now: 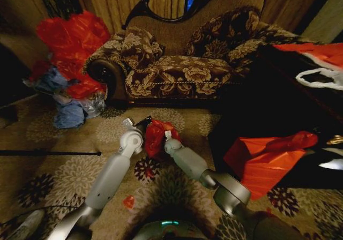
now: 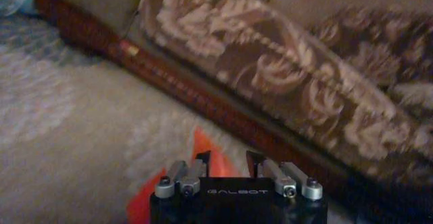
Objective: Place a garbage bag over the trash bin.
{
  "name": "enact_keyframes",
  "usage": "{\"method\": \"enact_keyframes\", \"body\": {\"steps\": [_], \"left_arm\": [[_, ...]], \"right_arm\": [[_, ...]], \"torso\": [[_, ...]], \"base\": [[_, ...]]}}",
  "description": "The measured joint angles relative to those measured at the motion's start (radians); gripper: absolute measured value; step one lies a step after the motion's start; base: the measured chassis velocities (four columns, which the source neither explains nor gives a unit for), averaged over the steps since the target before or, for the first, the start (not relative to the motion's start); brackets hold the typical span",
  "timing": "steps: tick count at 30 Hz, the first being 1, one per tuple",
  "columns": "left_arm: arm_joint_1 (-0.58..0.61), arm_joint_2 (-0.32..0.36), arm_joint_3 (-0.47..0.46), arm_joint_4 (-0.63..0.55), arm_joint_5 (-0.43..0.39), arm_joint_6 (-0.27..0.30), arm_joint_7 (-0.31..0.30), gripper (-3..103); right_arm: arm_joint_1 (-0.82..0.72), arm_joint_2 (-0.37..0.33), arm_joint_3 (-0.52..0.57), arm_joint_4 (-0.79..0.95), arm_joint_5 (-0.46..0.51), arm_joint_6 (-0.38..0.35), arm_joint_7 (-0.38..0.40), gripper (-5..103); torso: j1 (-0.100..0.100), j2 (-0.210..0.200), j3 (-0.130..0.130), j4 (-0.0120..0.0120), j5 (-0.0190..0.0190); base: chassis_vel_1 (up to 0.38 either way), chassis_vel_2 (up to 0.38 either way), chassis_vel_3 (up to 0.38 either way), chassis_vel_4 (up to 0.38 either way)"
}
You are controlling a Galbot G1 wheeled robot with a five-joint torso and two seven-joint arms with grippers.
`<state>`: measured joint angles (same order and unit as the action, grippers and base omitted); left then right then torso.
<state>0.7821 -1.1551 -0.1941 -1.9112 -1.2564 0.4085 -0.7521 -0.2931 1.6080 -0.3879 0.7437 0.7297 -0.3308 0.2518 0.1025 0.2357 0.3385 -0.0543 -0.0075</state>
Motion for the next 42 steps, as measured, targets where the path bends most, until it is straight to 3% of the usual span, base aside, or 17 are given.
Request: {"method": "enact_keyframes", "body": {"steps": [2,3,5,7,8,9,12,15,17,19,24,30,35,37,39,42], "left_arm": [[0.039,0.014,-0.002,-0.045,-0.021,0.028,-0.055,47],[0.039,0.014,-0.002,-0.045,-0.021,0.028,-0.055,47],[0.077,0.027,-0.004,-0.071,0.002,0.045,-0.078,58],[0.077,0.027,-0.004,-0.071,0.002,0.045,-0.078,58],[0.113,0.044,-0.005,-0.081,0.069,0.068,-0.062,69],[0.118,0.047,-0.005,-0.081,0.084,0.072,-0.056,69],[0.150,0.061,-0.002,-0.029,0.207,0.100,0.047,86],[0.154,0.062,0.002,-0.005,0.234,0.105,0.092,86],[0.154,0.059,0.014,0.028,0.262,0.113,0.134,96],[0.144,0.048,0.034,0.067,0.295,0.128,0.193,100],[0.137,0.038,0.070,0.072,0.353,0.138,0.277,100],[0.128,0.037,0.080,0.087,0.405,0.138,0.324,103],[0.121,0.034,0.081,0.109,0.409,0.104,0.323,89],[0.121,0.034,0.081,0.111,0.409,0.097,0.323,89],[0.123,0.033,0.080,0.112,0.408,0.086,0.323,78],[0.125,0.033,0.078,0.112,0.405,0.083,0.324,74]], "right_arm": [[0.002,0.000,0.005,0.000,0.000,0.002,-0.001,0],[0.002,0.000,0.005,0.000,0.000,0.002,-0.001,0],[0.002,0.000,0.010,0.000,0.000,0.004,-0.001,0],[0.002,0.000,0.010,0.000,0.000,0.004,-0.001,0],[0.000,0.000,0.012,0.003,0.000,0.006,-0.002,0],[0.000,0.000,0.012,0.004,0.000,0.007,-0.002,0],[-0.001,0.000,0.020,0.008,-0.001,0.016,-0.007,0],[0.000,0.000,0.023,0.009,-0.002,0.018,-0.007,0],[0.004,0.000,0.026,0.014,-0.003,0.018,-0.005,0],[0.009,0.000,0.026,0.017,-0.003,0.018,-0.003,0],[0.005,0.000,0.016,0.026,-0.003,0.017,-0.002,0],[0.001,0.000,0.013,0.031,-0.003,0.017,-0.002,0],[0.001,0.000,0.013,0.031,-0.003,0.017,-0.001,0],[0.000,0.000,0.013,0.031,-0.003,0.017,0.001,0],[-0.004,0.000,0.009,0.032,-0.003,0.017,0.005,0],[-0.005,0.000,0.007,0.035,-0.002,0.018,0.007,0]], "torso": [[0.000,0.000,0.000,-0.0001,0.0000],[0.000,0.000,0.000,-0.0001,0.0000],[0.000,0.000,0.000,-0.0002,0.0000],[0.000,0.000,0.000,-0.0002,0.0000],[0.000,0.000,0.000,-0.0001,0.0000],[0.000,0.000,0.000,-0.0001,0.0001],[0.000,0.000,0.000,0.0000,0.0000],[0.000,0.000,0.000,-0.0001,0.0000],[0.000,0.000,0.000,-0.0001,0.0000],[0.000,0.000,0.000,-0.0001,0.0000],[0.000,0.000,0.000,-0.0001,0.0003],[0.000,0.000,0.000,-0.0001,0.0002],[0.000,0.000,0.000,-0.0001,0.0001],[0.000,0.000,0.000,-0.0001,0.0002],[0.000,0.000,0.000,-0.0001,0.0002],[0.000,0.000,0.000,-0.0001,0.0002]], "base": [[0.000,0.000,0.000,0.000],[0.000,0.000,0.000,0.000],[0.000,0.000,0.000,0.000],[0.000,0.000,0.000,0.000],[0.000,0.000,0.000,0.000],[0.000,0.000,0.000,0.000],[0.000,0.000,0.000,0.000],[0.000,0.000,0.000,0.000],[0.000,0.000,0.000,0.000],[0.000,0.000,0.000,0.000],[0.000,0.000,0.000,0.000],[0.000,0.000,0.000,0.000],[0.000,0.000,0.000,0.000],[0.000,0.000,0.000,0.000],[0.000,0.000,0.000,0.000],[0.000,0.000,0.000,0.000]]}}
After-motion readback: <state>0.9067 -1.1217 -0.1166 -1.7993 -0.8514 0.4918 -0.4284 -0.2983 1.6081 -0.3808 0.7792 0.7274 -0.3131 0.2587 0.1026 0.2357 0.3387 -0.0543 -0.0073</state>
